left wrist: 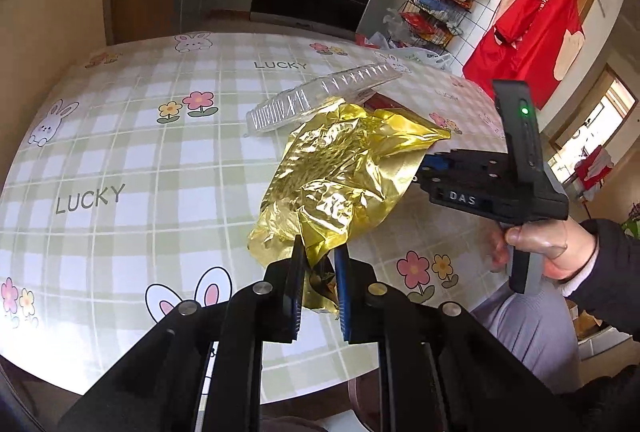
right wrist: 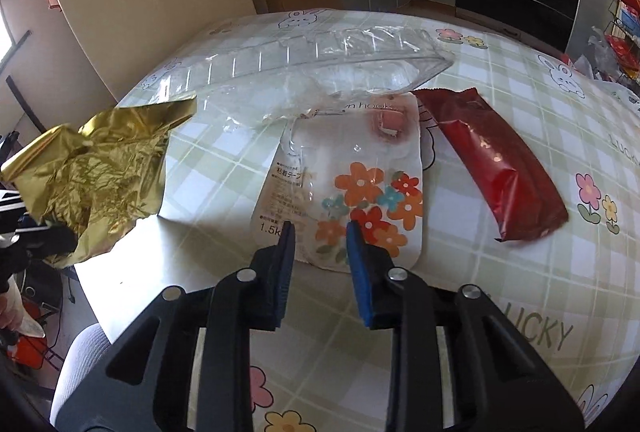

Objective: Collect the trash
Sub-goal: 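Lift the gold bag with the left tool while the right grasps the white floral pouch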

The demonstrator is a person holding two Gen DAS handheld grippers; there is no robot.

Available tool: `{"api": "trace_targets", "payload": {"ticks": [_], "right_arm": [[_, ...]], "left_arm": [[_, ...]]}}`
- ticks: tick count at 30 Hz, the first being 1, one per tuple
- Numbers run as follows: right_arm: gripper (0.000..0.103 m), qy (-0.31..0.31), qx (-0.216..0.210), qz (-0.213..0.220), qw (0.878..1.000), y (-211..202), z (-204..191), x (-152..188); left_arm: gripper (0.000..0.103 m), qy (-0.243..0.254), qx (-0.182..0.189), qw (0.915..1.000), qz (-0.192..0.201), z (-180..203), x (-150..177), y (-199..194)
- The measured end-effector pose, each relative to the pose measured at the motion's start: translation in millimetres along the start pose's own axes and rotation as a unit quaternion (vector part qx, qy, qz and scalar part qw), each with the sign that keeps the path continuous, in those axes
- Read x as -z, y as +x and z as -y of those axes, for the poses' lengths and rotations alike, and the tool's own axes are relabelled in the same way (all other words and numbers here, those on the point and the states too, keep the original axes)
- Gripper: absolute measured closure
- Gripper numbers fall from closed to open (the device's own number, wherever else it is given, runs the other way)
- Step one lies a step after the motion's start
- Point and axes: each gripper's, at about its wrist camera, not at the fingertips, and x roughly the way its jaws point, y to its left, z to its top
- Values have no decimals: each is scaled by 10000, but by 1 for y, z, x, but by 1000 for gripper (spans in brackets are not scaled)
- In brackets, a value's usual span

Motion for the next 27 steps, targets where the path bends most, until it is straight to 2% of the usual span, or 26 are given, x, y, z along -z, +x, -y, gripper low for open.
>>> {"api": "trace_targets", "payload": {"ticks": [2,6,12,19,27], "right_arm": [[74,45,57,-25,10000,4,0,-1],[91,114,225,-211,9995,14,2,0],[92,174,174,-169,9996,-4,8,15],[92,393,131,-115,9991,-52,21,58],[92,915,449,379,9941,-122,44,96]], "left_arm": [[89,8,61,10000,-10,2,3,-2],[89,-2,175,9998,-16,6,8,-3],[89,-73,199,9998,38,5,6,-3],[89,-52,199,9997,99,13,-1,-1],[89,217,399,9987,251,47,-13,-13]]}}
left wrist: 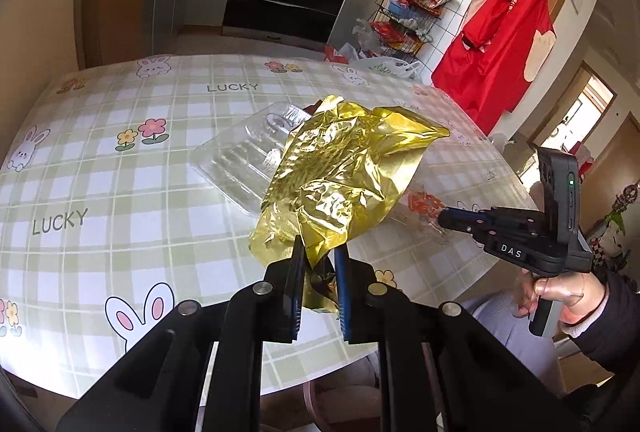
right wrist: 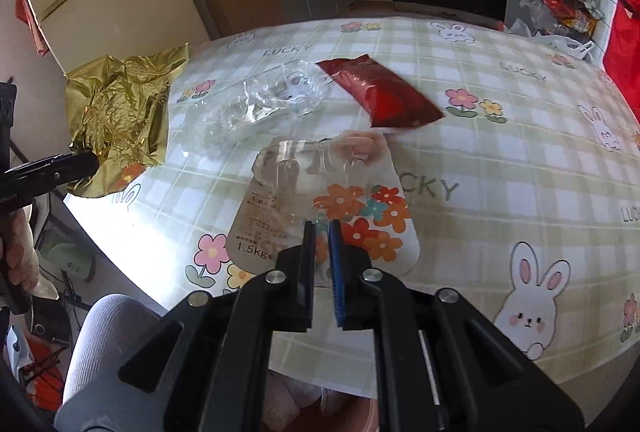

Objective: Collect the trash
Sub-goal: 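Lift the gold bag with the left tool while the right grasps the white floral pouch, then carry the gold bag and floral pouch over the pink bin and open both tools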

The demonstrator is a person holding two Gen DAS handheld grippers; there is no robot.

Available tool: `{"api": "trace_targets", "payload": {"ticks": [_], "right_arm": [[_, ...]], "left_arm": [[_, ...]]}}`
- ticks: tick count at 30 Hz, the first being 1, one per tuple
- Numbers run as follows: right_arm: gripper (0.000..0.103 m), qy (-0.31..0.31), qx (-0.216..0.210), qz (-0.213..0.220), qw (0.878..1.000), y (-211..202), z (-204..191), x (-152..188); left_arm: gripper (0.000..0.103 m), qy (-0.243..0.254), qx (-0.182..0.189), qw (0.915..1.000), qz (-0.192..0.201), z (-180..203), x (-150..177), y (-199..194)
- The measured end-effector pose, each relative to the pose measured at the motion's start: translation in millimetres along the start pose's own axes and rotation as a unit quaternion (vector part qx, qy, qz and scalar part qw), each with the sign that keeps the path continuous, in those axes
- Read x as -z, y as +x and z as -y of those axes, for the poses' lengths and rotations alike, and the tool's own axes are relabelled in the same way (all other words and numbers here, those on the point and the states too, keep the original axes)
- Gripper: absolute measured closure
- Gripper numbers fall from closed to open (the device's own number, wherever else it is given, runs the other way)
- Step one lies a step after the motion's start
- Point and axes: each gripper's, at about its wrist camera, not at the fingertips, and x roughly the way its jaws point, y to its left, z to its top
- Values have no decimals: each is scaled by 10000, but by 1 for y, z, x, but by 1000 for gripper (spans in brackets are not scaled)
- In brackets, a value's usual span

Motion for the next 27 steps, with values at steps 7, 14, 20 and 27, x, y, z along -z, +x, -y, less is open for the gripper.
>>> {"api": "trace_targets", "payload": {"ticks": [7,14,20,27], "right_arm": [[92,208,-19,513,9985,-50,11,-1],[92,104,-51,938,9955,-83,3,-14],[92,138,-159,1218,9923,-112,-6,-12],[92,19,-269,1567,9873,-162,-18,-5]], "left_arm": [[89,12,54,9995,298,22,-9,-24],[89,-46,145,9977,662,45,-2,-57],[89,-119,198,9970,738,57,14,-78],[89,-337,188,9941,1009,64,29,-115]]}}
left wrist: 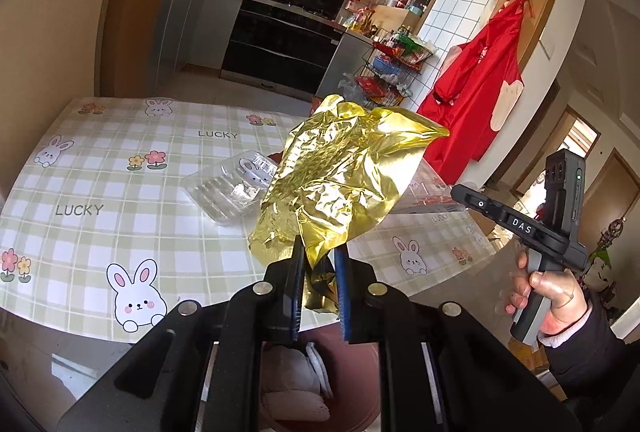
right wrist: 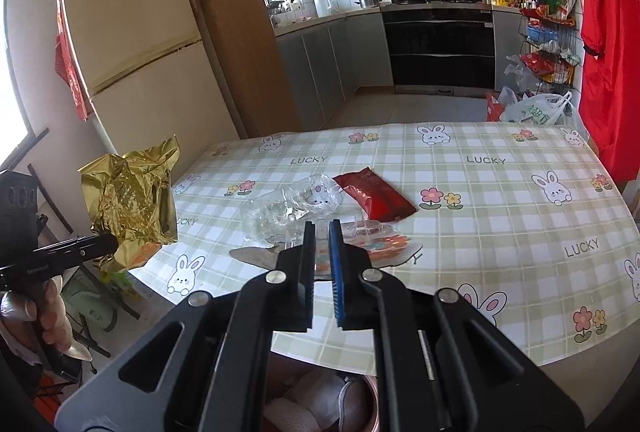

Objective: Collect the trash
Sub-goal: 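Carry the gold bag and floral pouch over the pink bin and open both tools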

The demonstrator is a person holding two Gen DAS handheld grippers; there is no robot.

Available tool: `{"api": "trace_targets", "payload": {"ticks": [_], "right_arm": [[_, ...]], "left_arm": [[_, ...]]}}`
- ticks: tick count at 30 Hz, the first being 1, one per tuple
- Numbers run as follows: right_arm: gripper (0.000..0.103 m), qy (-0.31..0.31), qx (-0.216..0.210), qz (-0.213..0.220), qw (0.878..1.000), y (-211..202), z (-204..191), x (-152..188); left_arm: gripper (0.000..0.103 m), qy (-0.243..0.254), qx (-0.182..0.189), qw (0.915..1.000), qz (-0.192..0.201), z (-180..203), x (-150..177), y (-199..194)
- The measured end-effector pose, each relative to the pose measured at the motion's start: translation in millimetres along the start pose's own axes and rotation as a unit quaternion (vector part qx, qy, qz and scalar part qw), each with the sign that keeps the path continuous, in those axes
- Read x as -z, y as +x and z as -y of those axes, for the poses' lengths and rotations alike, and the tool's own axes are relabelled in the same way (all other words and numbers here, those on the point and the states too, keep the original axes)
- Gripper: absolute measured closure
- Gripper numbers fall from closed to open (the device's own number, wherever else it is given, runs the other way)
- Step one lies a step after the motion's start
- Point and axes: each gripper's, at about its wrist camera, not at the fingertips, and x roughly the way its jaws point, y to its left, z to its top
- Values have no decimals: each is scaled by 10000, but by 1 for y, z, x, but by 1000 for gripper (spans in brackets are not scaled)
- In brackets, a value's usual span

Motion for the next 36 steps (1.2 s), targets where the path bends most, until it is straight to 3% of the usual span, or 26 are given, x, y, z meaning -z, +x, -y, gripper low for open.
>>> {"api": "trace_targets", "payload": {"ticks": [9,13,26,28,29,30,33,36], "right_arm": [[92,-201,-210,269,9992,-73,-31,15],[92,-276,-324,142,9990,-92,-42,27],[90,-607,-697,-514,9944,-69,-73,44],[72,-643,-719,-563,9937,-63,-77,46],[58,-631,-738,-555,9937,-62,-78,47],[43,-589,-706,-512,9945,-62,-77,47],[14,-416,-560,-258,9972,-65,-71,43],[6,-291,-315,17,9991,-73,-62,37]], "left_arm": [[89,177,-65,9990,406,23,10,-56],[89,202,-54,9986,479,28,21,-72],[89,35,-35,9990,437,20,35,-77],[89,13,-56,9992,407,18,36,-74],[89,-8,-57,9992,391,16,36,-72],[89,-24,-53,9993,370,14,37,-71],[89,-49,-62,9995,298,12,39,-65],[89,-51,-38,9997,217,11,41,-58]]}}
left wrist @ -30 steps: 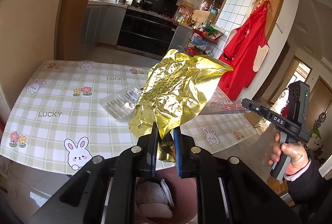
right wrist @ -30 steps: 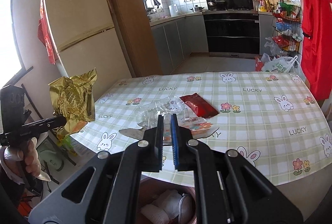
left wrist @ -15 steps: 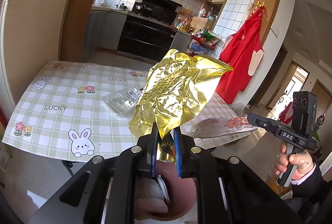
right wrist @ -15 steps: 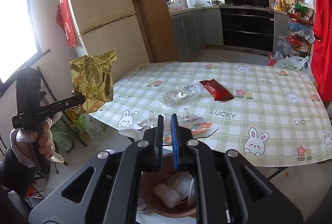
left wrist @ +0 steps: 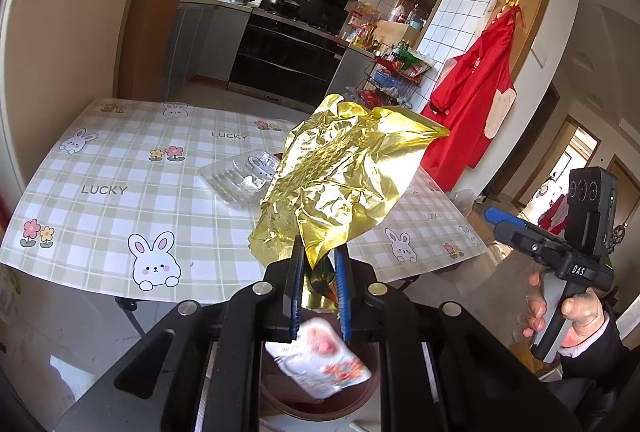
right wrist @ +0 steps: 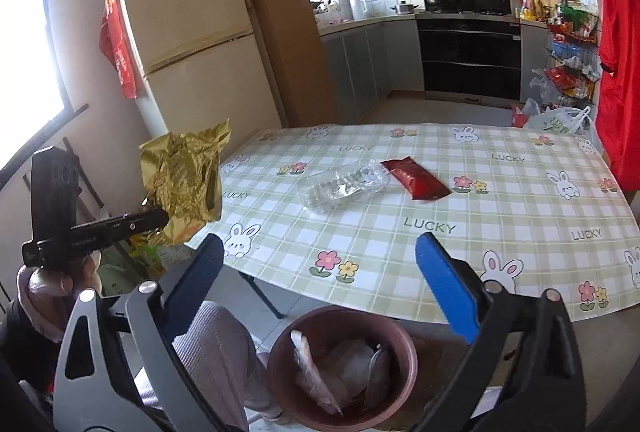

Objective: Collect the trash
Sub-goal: 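Carry the gold bag and floral pouch over the pink bin and open both tools, then reach the left tool to the clear plastic tray and close on its rim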

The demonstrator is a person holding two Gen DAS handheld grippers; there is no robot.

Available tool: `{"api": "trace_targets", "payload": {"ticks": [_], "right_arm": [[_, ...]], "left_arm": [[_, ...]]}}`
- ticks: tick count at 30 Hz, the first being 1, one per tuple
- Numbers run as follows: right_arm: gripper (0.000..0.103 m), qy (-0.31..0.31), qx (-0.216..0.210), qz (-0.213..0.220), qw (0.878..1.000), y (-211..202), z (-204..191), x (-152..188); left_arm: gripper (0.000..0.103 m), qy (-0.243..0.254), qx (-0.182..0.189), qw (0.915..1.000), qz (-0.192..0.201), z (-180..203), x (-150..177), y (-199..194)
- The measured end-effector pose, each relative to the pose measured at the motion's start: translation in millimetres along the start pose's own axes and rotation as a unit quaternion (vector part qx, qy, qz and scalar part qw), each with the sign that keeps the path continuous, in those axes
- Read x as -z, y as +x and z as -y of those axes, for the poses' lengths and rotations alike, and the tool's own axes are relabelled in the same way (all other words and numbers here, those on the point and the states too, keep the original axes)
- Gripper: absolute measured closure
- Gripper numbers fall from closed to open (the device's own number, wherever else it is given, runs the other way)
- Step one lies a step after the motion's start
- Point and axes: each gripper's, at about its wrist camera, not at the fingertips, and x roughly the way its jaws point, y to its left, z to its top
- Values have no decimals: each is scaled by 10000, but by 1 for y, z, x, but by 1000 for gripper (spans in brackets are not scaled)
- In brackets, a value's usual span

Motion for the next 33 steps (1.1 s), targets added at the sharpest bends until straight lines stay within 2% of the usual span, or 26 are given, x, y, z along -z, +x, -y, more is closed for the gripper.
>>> {"api": "trace_targets", "payload": {"ticks": [9,16,22,23,24,26,28,30,33], "right_arm": [[6,263,741,298,9965,-15,26,-2],[6,466,831,534,9940,-30,43,-4],[6,548,883,553,9930,-34,52,-1],[6,559,899,556,9928,-34,53,-1],[6,567,908,557,9927,-34,53,-1],[6,593,920,553,9925,-33,55,0],[6,616,930,543,9923,-33,56,1],[6,629,947,516,9922,-31,56,1],[6,626,968,491,9921,-29,56,2]], "left_arm": [[89,268,170,9992,-250,19,8,16],[88,573,416,9957,-597,45,21,36],[86,830,626,9913,-809,66,29,48],[71,902,644,9903,-837,70,29,49],[39,948,614,9902,-827,72,30,49],[15,954,473,9921,-667,73,29,46],[12,941,356,9933,-571,71,27,43],[6,934,53,9946,-458,65,26,42],[6,885,-226,9951,-389,56,24,41]]}}
